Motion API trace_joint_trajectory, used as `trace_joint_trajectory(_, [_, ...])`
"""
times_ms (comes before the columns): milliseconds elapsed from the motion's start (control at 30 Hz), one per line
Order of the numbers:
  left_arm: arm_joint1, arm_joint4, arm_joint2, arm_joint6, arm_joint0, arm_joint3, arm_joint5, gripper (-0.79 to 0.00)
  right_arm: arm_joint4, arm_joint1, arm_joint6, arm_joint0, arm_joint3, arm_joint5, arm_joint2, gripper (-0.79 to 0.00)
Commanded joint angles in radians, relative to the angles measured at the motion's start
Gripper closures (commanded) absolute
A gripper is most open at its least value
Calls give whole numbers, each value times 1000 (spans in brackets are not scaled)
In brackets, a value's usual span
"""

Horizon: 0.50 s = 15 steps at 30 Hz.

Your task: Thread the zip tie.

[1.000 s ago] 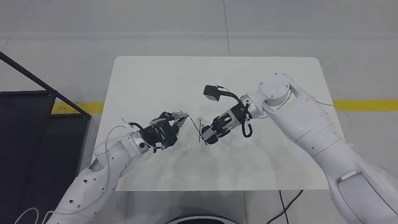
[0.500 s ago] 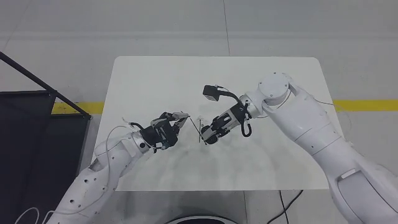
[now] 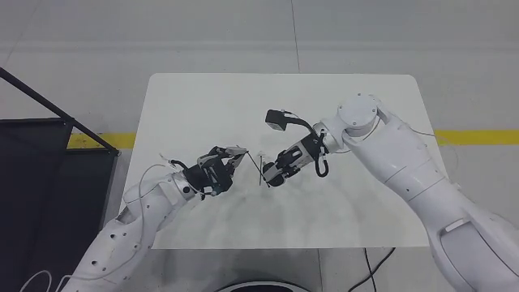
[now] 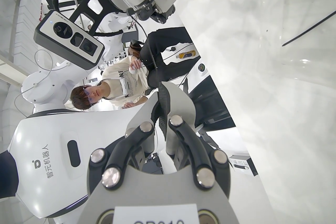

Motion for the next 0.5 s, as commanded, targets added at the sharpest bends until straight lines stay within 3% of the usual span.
trace_joint_trajectory(0, [0, 0, 0, -1, 0, 0, 0, 0, 0, 1, 0, 0, 0, -1, -1, 0])
trace_joint_trajectory(467, [-3, -2, -2, 0, 2, 2, 3, 0, 7, 2, 0, 4, 0, -1, -12, 0])
